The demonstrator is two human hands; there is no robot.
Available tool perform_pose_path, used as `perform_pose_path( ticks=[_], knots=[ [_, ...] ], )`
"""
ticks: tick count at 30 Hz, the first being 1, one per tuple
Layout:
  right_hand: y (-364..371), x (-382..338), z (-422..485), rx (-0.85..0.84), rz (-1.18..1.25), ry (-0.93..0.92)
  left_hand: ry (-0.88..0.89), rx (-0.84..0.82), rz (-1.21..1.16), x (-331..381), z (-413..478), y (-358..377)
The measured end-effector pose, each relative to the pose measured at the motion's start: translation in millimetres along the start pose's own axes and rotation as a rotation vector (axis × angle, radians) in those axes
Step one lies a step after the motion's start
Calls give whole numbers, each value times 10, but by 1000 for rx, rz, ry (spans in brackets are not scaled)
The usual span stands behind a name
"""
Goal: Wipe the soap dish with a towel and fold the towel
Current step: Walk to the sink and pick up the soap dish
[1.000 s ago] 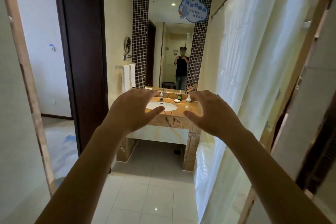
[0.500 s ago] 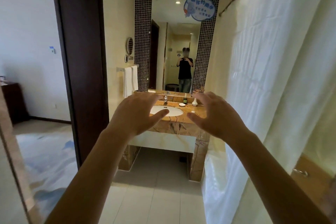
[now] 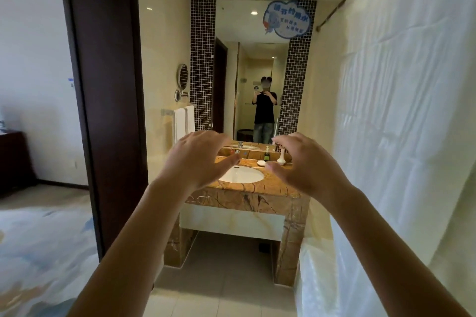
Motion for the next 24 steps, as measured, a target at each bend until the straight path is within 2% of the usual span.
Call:
perform_pose_path(
  ticks=[16, 24],
  knots=[
    [565, 124, 1040, 41, -19, 56, 82, -8, -95, -695, 1076, 529],
    [934, 188, 1521, 7, -61, 87, 132, -30, -108, -1087, 1566, 835]
  ],
)
Point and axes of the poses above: each hand's wrist, its own z-axis towards the middle knuckle, its own y-axis out of the palm, x = y × z, the point moved 8 cm from there along z, towards the middle knuckle, and after that the axes turned 5 degrees about -x, right-handed, at the moved point
